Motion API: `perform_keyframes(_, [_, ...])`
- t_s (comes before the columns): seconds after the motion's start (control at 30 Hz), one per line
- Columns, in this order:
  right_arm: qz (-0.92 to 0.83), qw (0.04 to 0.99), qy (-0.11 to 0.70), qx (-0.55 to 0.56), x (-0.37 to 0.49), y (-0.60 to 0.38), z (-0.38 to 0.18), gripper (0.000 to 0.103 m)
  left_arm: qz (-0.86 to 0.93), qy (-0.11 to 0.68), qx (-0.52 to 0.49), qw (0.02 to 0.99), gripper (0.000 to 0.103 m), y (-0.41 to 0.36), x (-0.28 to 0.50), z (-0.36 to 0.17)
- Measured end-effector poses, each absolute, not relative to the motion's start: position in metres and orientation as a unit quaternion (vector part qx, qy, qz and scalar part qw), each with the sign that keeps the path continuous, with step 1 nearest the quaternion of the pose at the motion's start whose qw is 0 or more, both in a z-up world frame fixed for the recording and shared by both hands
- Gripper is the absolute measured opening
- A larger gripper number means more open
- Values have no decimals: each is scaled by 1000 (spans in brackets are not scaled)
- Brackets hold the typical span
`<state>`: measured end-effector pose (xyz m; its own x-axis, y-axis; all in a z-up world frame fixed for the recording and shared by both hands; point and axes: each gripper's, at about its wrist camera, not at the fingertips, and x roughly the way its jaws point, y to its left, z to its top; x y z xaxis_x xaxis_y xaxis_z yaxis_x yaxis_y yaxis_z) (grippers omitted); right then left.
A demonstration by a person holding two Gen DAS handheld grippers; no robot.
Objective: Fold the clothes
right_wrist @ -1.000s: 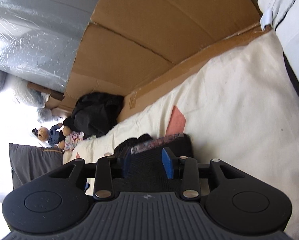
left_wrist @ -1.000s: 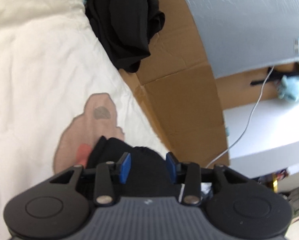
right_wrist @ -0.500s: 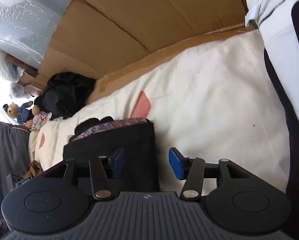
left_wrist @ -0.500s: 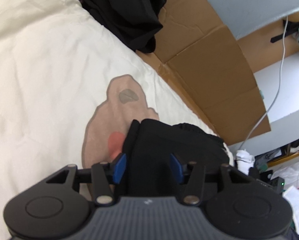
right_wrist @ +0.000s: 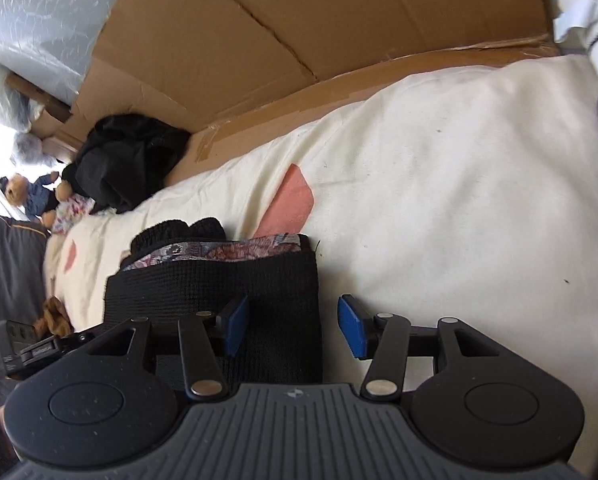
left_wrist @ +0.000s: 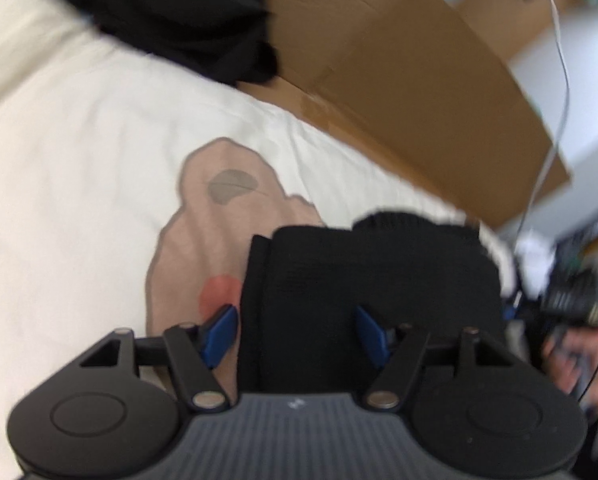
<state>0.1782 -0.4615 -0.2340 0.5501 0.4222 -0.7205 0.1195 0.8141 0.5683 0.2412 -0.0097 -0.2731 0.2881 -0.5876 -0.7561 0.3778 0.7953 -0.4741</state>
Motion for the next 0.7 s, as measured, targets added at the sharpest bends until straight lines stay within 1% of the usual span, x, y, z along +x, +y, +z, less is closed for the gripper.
perform_keyframes(0.03, [93,833,466,284,179,-459,-234,54,-303,514,-84,798,65,-14,240,-272])
perform_keyframes(0.07, [96,836,466,274,181,-457,-233,53,-301,513,-73,801,57,-16,239,-271])
perform_keyframes(0.1, [98,838,466,267,182,-455,-233,48,-297,512,-66,803,47,-17,239,-271])
perform_keyframes(0.13, [100,839,467,261,182,-454,-233,34,-296,514,-70,802,40,-15,241,-271])
perform_keyframes(0.17, [103,837,472,259,184,-453,-233,25,-298,516,-81,799,22,-12,242,-272])
perform_keyframes(0.2, [101,836,475,255,184,-452,-233,16,-300,519,-91,795,10,-9,244,-272])
perform_keyframes(0.23, [100,837,476,252,184,-452,-233,10,-302,521,-101,792,9,-6,246,-272])
perform_keyframes(0.3, [103,840,470,251,182,-451,-228,8,-302,514,-106,796,7,-1,247,-269])
perform_keyframes(0.53, [96,860,434,251,172,-464,-202,6,-293,489,-147,808,6,23,246,-252])
perform_keyframes(0.7, [95,870,414,252,168,-470,-183,6,-287,479,-155,815,6,24,250,-240])
